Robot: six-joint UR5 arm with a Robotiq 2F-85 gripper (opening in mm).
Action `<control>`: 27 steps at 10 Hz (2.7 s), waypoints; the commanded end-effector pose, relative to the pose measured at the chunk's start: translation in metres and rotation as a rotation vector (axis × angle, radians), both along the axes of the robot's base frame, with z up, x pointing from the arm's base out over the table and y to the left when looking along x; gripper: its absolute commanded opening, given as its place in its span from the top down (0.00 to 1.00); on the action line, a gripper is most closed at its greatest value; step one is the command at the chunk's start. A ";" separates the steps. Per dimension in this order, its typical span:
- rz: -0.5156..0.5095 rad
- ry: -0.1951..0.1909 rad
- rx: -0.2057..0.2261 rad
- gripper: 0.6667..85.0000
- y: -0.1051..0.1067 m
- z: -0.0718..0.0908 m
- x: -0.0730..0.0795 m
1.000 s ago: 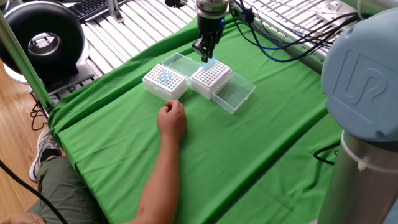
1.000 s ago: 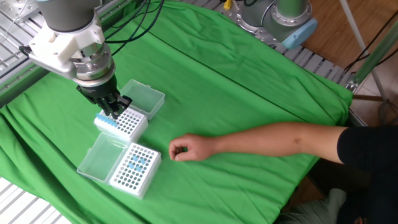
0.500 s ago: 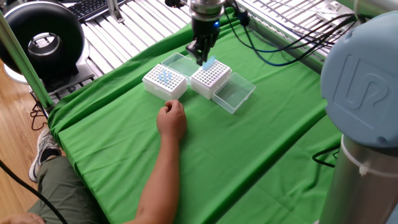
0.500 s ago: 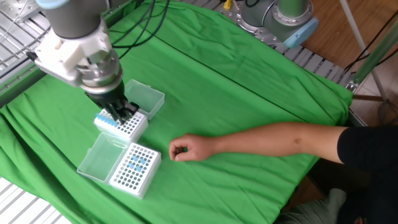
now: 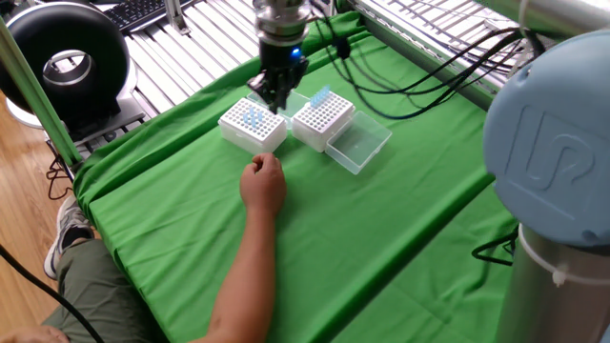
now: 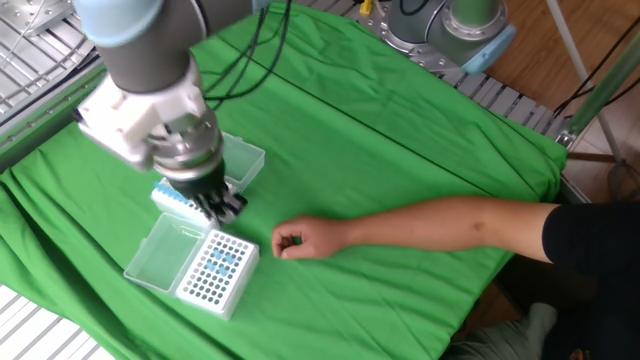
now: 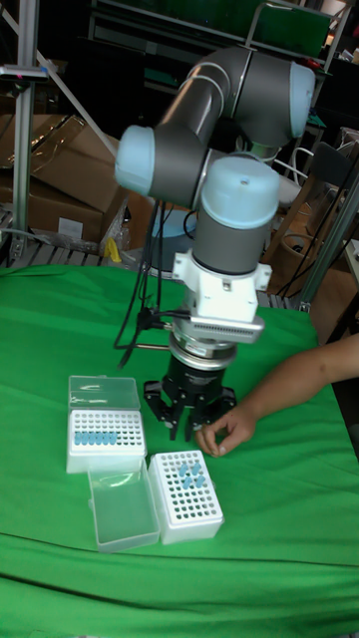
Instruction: Insert a medium pipette tip into the holder for medium pipette tips
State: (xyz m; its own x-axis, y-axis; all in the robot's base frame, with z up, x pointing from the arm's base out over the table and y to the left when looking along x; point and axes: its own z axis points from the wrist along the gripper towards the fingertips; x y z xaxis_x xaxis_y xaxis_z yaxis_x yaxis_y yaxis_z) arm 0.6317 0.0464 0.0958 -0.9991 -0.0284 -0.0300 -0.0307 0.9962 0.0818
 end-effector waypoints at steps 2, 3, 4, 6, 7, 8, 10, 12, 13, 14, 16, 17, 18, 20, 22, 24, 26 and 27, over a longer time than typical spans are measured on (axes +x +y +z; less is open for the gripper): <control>-0.103 -0.006 0.015 0.71 0.026 -0.009 0.014; -0.114 -0.011 0.021 0.71 0.029 -0.012 0.018; -0.123 -0.015 0.026 0.70 0.034 -0.014 0.021; -0.134 -0.018 0.020 0.70 0.038 -0.017 0.024; -0.133 -0.019 0.017 0.70 0.037 -0.018 0.025; -0.131 -0.021 0.013 0.70 0.036 -0.019 0.025; -0.124 -0.027 0.004 0.70 0.033 -0.022 0.028; -0.118 -0.033 -0.012 0.70 0.029 -0.025 0.029; -0.118 -0.033 -0.013 0.71 0.030 -0.026 0.029; -0.120 -0.036 -0.013 0.71 0.030 -0.028 0.030; -0.126 -0.036 -0.014 0.74 0.030 -0.032 0.029; -0.128 -0.031 -0.016 0.77 0.030 -0.033 0.028; -0.133 -0.025 -0.018 0.81 0.029 -0.033 0.026; -0.145 -0.008 -0.029 0.93 0.027 -0.032 0.021; -0.150 0.022 -0.042 1.00 0.021 -0.023 0.013; -0.146 0.031 -0.046 1.00 0.020 -0.017 0.009; -0.137 0.049 -0.062 1.00 0.014 -0.004 0.002; -0.133 0.055 -0.061 1.00 0.012 0.003 -0.001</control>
